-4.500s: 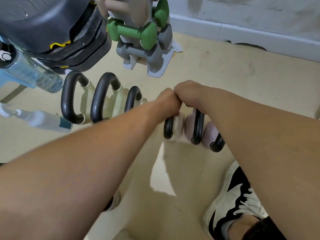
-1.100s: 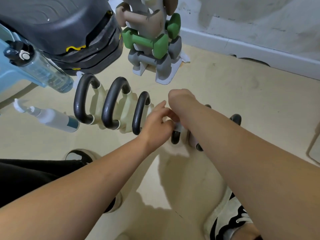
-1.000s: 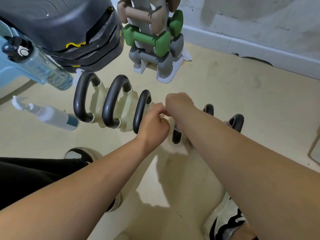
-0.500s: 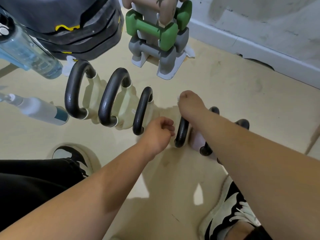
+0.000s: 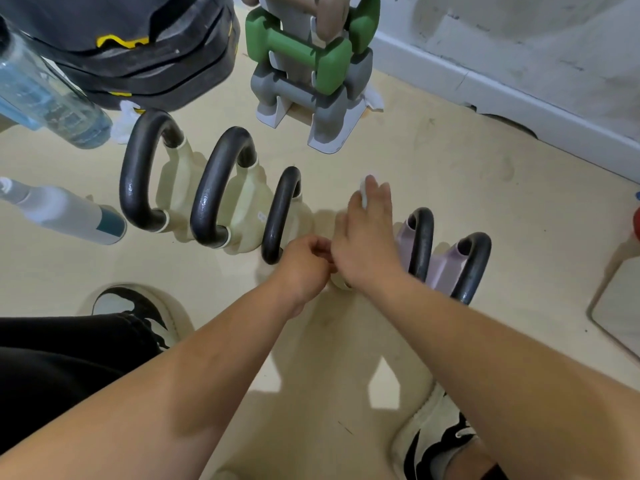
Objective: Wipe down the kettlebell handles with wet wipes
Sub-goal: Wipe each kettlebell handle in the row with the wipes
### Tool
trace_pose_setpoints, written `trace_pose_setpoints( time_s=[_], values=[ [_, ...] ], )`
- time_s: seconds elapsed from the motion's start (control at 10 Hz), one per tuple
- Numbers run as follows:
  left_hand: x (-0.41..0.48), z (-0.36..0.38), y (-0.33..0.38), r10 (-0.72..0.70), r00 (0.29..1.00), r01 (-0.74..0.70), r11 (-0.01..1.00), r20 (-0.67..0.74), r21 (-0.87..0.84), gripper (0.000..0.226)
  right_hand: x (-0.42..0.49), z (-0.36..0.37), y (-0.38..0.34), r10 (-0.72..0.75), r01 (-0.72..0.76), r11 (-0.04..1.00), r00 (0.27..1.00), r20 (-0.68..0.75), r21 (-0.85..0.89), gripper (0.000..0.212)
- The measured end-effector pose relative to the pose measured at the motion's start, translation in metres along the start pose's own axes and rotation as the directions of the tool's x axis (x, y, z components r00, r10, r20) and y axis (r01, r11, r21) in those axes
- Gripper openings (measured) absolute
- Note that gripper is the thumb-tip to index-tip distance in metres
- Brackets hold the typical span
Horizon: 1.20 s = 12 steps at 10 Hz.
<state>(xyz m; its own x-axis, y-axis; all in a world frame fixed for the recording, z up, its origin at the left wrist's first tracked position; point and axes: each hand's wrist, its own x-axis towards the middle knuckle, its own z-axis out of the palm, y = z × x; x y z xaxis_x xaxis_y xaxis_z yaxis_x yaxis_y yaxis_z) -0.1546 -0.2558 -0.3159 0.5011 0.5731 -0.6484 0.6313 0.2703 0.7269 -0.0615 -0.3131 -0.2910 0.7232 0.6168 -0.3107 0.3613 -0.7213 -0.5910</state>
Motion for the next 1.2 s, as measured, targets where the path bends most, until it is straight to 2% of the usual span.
trace_pose_setpoints(
  time_s=[0.1,0.2,0.3,0.4,0.5,0.6,0.7,0.8,0.9,1.0,1.1,1.2],
  values=[
    [0.004,0.002,0.000,-0.065,0.998,0.064,0.996,-0.010,-0.068,0.028,0.054,-0.023,-0.013,0.198,-0.209,0.977,0.965,0.171,0.049,0.037],
    [0.004,0.003,0.002,-0.090,0.996,0.089,0.992,-0.007,-0.091,0.029,0.083,-0.035,-0.009,0.285,-0.308,0.950,0.922,0.261,0.048,0.031],
    [0.003,0.000,0.008,-0.084,0.996,0.085,0.992,0.012,-0.098,0.031,0.083,-0.034,-0.006,0.235,-0.220,0.972,0.940,0.247,-0.087,0.028],
    [0.002,-0.002,0.008,-0.073,0.997,0.074,0.994,0.018,-0.085,0.031,0.060,-0.023,-0.001,0.060,-0.043,0.992,0.987,0.147,-0.119,0.024],
    [-0.005,-0.006,0.006,-0.054,0.998,0.057,0.995,0.033,-0.083,0.025,0.000,-0.004,0.016,-0.168,0.184,0.963,0.981,0.094,-0.196,0.051],
    [-0.010,-0.009,0.004,-0.052,0.998,0.055,0.996,0.036,-0.074,0.020,-0.044,0.009,0.027,-0.248,0.264,0.931,0.964,0.097,-0.253,0.066],
    [-0.014,-0.011,0.005,-0.089,0.995,0.093,0.992,0.051,-0.088,0.026,-0.080,0.021,0.041,-0.282,0.322,0.881,0.946,0.162,-0.346,0.069],
    [-0.013,-0.011,0.005,-0.101,0.992,0.109,0.988,0.068,-0.110,0.028,-0.075,0.023,0.041,-0.282,0.307,0.899,0.951,0.125,-0.312,0.068],
    [-0.009,-0.010,0.009,-0.084,0.993,0.096,0.983,0.086,-0.156,0.027,-0.032,0.016,0.021,-0.176,0.179,0.975,0.984,0.031,-0.133,0.064],
    [-0.006,-0.008,0.012,-0.088,0.994,0.098,0.981,0.069,-0.166,0.030,0.013,0.005,0.008,-0.085,0.086,0.996,0.996,0.041,-0.011,0.060],
    [-0.007,-0.006,0.017,-0.111,0.992,0.119,0.976,0.053,-0.183,0.028,0.057,-0.019,-0.003,0.239,-0.269,0.934,0.959,0.150,0.234,0.047],
    [-0.007,-0.006,0.021,-0.114,0.992,0.123,0.974,0.056,-0.193,0.027,0.068,-0.027,-0.002,0.338,-0.395,0.856,0.916,0.216,0.334,0.047]
  ],
)
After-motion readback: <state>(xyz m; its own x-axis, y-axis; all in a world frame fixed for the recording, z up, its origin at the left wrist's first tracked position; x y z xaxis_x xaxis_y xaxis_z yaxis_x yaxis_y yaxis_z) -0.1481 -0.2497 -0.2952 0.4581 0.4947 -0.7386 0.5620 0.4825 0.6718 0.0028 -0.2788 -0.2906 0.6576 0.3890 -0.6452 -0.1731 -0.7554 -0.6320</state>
